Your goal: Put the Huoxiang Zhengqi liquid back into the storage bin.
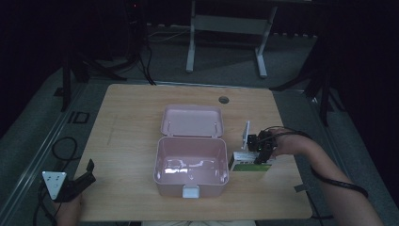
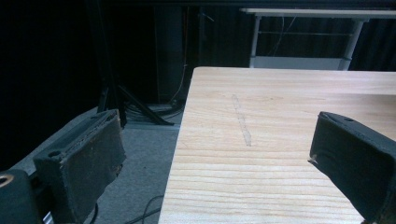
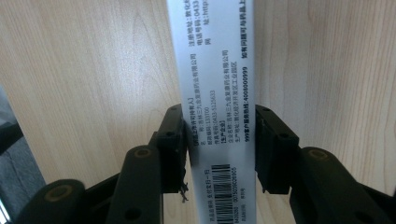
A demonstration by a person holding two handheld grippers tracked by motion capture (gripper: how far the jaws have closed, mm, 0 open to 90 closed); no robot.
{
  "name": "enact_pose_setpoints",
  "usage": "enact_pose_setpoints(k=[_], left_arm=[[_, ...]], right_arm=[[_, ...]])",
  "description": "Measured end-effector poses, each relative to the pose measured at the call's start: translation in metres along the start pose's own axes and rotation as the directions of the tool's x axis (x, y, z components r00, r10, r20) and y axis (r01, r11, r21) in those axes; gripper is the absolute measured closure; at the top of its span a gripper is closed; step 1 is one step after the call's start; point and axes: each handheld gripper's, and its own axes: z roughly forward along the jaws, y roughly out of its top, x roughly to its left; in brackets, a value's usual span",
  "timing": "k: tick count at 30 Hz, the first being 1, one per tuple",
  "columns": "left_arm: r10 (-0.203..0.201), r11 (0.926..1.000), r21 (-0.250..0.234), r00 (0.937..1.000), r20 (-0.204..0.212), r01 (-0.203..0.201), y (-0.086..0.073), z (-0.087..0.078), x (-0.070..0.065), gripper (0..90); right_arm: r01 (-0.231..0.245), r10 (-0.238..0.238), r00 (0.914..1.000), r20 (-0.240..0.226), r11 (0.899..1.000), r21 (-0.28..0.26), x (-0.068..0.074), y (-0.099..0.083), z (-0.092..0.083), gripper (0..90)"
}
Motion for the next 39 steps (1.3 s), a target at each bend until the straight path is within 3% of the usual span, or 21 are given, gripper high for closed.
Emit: enact_pose_setpoints(k=[6, 22, 28, 39], left_arm=[[-0.004, 1.0, 0.0, 1.0, -0.001, 0.004, 0.0, 0.0, 0.0, 3.3], [-0.008, 1.0, 0.0, 1.0, -0.002, 0.008, 0.0, 0.0, 0.0, 3.3], [-0.007, 1.0, 0.0, 1.0, -0.002, 0.007, 0.0, 0.0, 0.0, 3.3], [-0.012, 0.9999, -0.002, 0.9999, 0.001, 0.012, 0.0, 0.0, 0.001, 3.3]], right_arm=[[0.007, -0.006, 0.9999, -0.014, 1.0, 0.025, 0.001, 0.001, -0.003, 61.9], [-0.035, 0.038, 0.9969, -0.069, 0.998, 0.047, 0.012, -0.007, -0.036, 62.0], [-0.066, 0.068, 0.9965, -0.049, 0.997, 0.047, 0.017, -0.008, -0.056, 62.1], [-0.065, 0.069, 0.9965, -0.049, 0.995, 0.073, 0.028, -0.008, -0.089, 62.1]])
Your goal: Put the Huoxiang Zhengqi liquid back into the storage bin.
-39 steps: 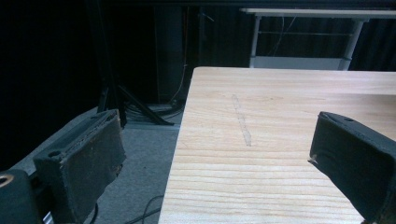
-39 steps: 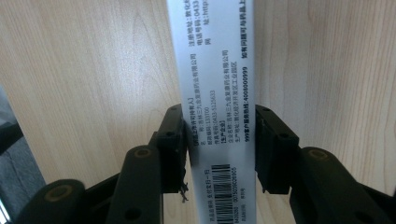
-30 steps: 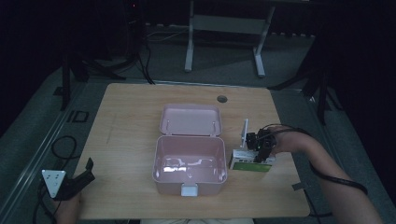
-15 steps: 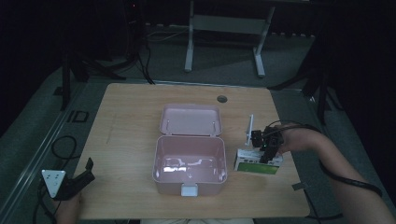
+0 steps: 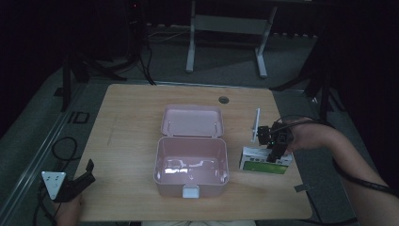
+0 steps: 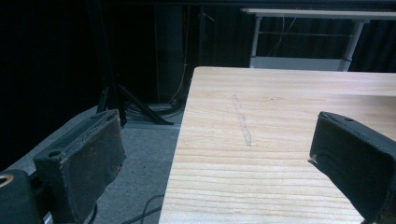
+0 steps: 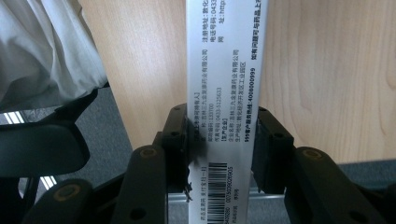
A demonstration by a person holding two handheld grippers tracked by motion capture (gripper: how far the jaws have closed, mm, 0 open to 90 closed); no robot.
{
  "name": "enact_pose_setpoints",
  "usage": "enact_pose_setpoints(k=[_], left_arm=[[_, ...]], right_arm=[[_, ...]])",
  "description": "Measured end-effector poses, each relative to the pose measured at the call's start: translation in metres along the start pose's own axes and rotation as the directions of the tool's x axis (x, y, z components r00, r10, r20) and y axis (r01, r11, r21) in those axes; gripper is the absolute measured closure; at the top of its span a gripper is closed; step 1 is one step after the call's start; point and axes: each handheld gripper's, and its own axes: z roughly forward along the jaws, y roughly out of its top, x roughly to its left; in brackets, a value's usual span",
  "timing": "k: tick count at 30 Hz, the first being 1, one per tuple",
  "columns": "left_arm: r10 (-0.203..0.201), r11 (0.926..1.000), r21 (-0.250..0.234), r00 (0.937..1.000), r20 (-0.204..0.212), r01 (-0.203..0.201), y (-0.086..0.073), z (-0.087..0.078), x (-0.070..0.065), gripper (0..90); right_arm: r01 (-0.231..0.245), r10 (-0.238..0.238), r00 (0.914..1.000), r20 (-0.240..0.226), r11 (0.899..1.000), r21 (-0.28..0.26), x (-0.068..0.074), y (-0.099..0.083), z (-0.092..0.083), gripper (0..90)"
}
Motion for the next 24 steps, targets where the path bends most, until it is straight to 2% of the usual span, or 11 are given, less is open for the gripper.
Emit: enact_pose_setpoints(k=[5, 12, 14, 21, 24], left_arm=[[-0.001, 1.0, 0.002, 1.0, 0.001, 0.001, 0.0, 0.0, 0.0, 3.3], [-0.001, 1.0, 0.001, 1.0, 0.0, 0.001, 0.0, 0.0, 0.0, 3.3], [-0.003, 1.0, 0.0, 1.0, -0.001, 0.003, 0.0, 0.0, 0.001, 3.3], [-0.002, 1.0, -0.002, 1.0, -0.002, 0.002, 0.0, 0.0, 0.001, 3.3], [-0.001, 1.0, -0.001, 1.0, -0.002, 0.001, 0.0, 0.0, 0.001, 3.3]], right_arm=[[-0.01, 0.01, 0.9999, 0.007, 1.0, -0.004, 0.006, -0.001, -0.019, 62.1], [0.01, -0.009, 0.9996, 0.026, 0.999, -0.038, 0.017, 0.005, -0.049, 62.1], [0.011, -0.01, 0.9995, 0.03, 0.999, -0.043, 0.018, 0.007, -0.052, 62.1], [0.033, -0.031, 0.9989, 0.036, 0.998, -0.062, 0.028, 0.025, -0.073, 62.1], [0.066, -0.064, 0.997, 0.042, 0.997, -0.048, 0.034, 0.036, -0.077, 62.1]])
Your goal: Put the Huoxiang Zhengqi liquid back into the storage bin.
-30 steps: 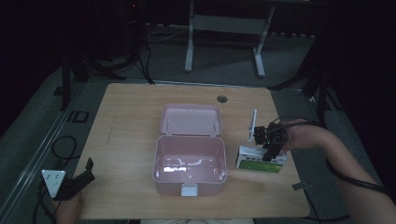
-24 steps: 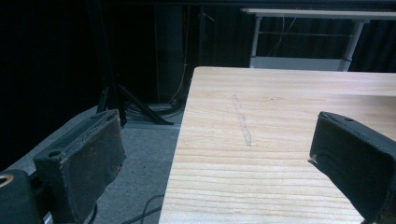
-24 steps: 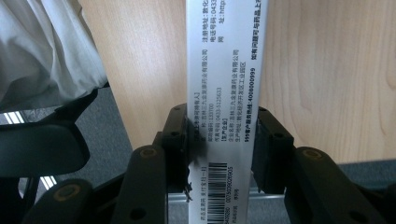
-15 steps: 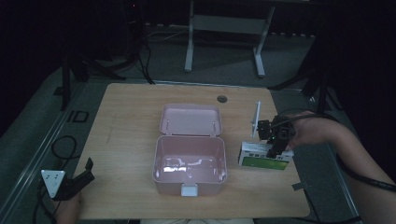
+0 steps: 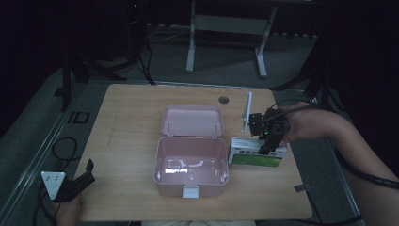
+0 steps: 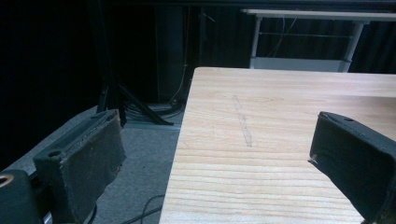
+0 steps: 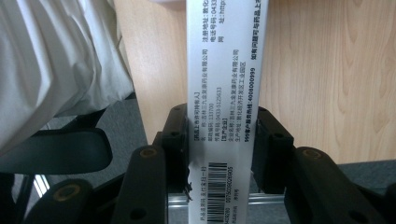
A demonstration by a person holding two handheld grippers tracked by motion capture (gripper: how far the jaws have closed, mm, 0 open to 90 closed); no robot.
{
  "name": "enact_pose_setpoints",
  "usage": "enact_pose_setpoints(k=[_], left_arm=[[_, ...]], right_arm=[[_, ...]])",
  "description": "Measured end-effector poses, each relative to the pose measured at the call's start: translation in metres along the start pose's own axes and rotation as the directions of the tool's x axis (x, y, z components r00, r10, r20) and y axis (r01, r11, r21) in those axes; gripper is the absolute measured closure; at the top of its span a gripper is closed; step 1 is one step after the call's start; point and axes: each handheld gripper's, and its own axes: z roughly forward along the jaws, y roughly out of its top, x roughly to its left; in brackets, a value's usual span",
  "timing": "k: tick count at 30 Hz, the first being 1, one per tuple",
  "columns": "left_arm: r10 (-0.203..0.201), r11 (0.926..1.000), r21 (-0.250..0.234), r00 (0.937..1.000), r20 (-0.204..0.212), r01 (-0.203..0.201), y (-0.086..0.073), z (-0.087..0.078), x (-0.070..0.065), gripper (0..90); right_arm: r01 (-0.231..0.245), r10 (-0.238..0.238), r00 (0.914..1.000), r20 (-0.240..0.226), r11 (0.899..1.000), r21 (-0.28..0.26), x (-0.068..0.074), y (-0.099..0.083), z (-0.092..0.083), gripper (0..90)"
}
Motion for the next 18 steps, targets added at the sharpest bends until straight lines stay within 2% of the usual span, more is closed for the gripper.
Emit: enact_pose_setpoints(k=[9, 18], left_arm=[[-0.003, 1.0, -0.002, 1.0, 0.003, 0.003, 0.0, 0.0, 0.0, 3.3], [-0.006, 1.0, -0.005, 1.0, 0.006, 0.006, 0.0, 0.0, 0.001, 3.3]], right_arm=[[0.075, -0.075, 0.9972, 0.007, 0.997, -0.035, 0.01, 0.042, -0.008, 62.1], [0.121, -0.12, 0.9925, 0.025, 0.991, -0.05, 0.018, 0.083, -0.009, 62.1]])
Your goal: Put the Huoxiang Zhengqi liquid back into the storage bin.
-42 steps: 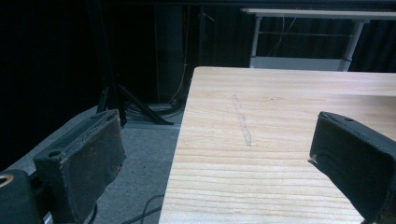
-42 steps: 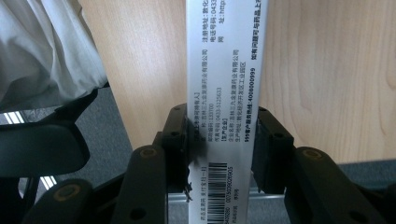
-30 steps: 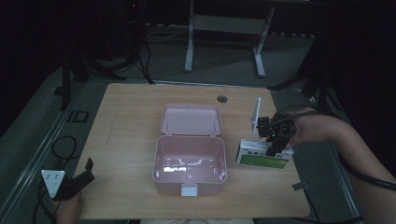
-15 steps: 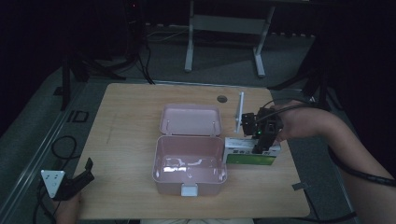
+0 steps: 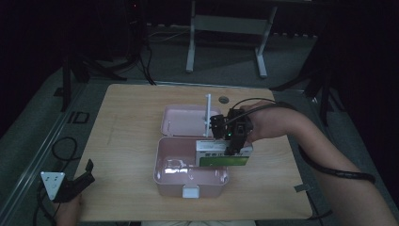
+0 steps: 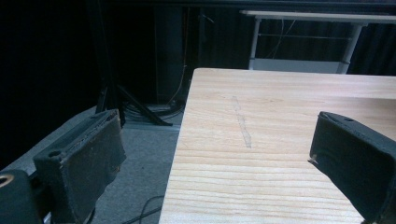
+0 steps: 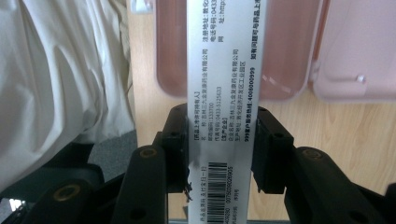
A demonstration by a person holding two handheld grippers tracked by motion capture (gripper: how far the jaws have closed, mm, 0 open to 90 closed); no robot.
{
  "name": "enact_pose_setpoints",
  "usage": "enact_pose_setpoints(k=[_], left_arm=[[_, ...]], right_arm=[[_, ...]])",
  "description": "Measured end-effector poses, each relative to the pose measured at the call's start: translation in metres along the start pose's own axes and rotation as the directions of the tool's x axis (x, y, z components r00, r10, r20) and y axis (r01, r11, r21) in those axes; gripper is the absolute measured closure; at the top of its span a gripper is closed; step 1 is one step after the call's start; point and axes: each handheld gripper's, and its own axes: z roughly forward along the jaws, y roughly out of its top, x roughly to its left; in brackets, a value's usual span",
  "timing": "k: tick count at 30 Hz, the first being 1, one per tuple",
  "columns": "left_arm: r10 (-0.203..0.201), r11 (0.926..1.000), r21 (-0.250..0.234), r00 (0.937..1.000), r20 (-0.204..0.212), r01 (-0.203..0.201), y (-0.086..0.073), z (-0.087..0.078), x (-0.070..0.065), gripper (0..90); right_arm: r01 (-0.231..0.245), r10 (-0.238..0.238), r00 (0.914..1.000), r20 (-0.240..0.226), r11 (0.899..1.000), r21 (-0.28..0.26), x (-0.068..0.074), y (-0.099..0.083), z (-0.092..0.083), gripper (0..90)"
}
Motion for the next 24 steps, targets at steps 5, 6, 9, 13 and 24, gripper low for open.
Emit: enact_pose_setpoints(k=[5, 6, 9, 13, 24], left_arm=[[0.002, 1.0, 0.0, 1.0, 0.001, -0.002, 0.0, 0.0, 0.0, 3.3], [0.001, 1.0, 0.0, 1.0, 0.001, -0.001, 0.0, 0.0, 0.0, 3.3], [0.001, 1.0, -0.001, 1.0, 0.001, -0.001, 0.0, 0.0, 0.0, 3.3], [0.003, 1.0, 0.002, 1.0, 0.001, -0.003, 0.0, 0.0, 0.0, 3.3], [0.002, 1.0, 0.0, 1.0, 0.009, -0.002, 0.0, 0.0, 0.0, 3.3]], right_arm=[[0.031, -0.031, 0.9995, -0.008, 1.0, 0.003, 0.001, 0.019, 0.003, 62.1], [0.041, -0.041, 0.9992, -0.005, 0.999, 0.001, 0.001, 0.022, 0.005, 62.1], [0.043, -0.043, 0.9991, 0.0, 0.999, 0.008, 0.0, 0.031, 0.01, 62.1], [0.044, -0.044, 0.9989, -0.015, 0.999, 0.006, -0.003, 0.043, 0.016, 62.1], [0.065, -0.066, 0.9952, -0.073, 0.998, -0.004, -0.006, 0.065, 0.049, 62.1]])
